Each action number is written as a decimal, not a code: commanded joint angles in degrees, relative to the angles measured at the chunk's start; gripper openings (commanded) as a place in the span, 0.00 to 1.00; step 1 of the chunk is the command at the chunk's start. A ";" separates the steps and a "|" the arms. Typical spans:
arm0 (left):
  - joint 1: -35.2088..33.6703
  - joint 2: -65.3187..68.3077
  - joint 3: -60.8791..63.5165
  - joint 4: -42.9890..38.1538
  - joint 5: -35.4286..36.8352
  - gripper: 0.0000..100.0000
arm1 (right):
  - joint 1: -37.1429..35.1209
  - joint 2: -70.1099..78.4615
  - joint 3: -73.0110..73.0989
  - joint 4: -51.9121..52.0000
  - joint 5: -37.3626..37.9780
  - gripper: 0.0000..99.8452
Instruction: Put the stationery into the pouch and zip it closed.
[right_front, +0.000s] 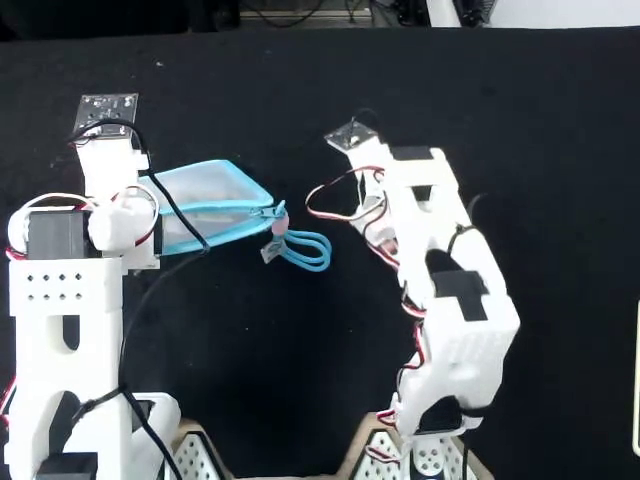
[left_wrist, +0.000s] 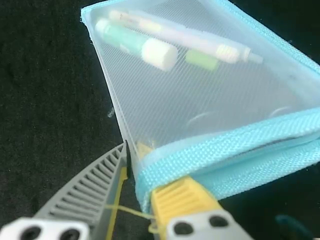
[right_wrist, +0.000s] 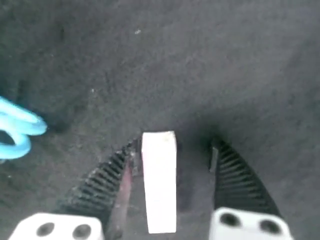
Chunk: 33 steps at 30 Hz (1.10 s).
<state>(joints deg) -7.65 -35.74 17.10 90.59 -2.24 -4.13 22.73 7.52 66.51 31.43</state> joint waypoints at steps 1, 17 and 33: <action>0.66 0.09 -2.07 0.79 -0.62 0.03 | 1.58 -1.54 -4.26 -0.70 -0.62 0.13; 0.66 0.09 -2.07 0.62 -0.62 0.03 | 1.85 -30.20 0.40 6.33 -20.04 0.01; 0.66 0.09 -2.07 0.70 -0.62 0.03 | -25.05 -76.00 29.93 -24.26 -36.40 0.01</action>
<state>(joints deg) -7.65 -35.74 17.10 90.59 -2.24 -23.03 -45.49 32.48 53.67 -3.82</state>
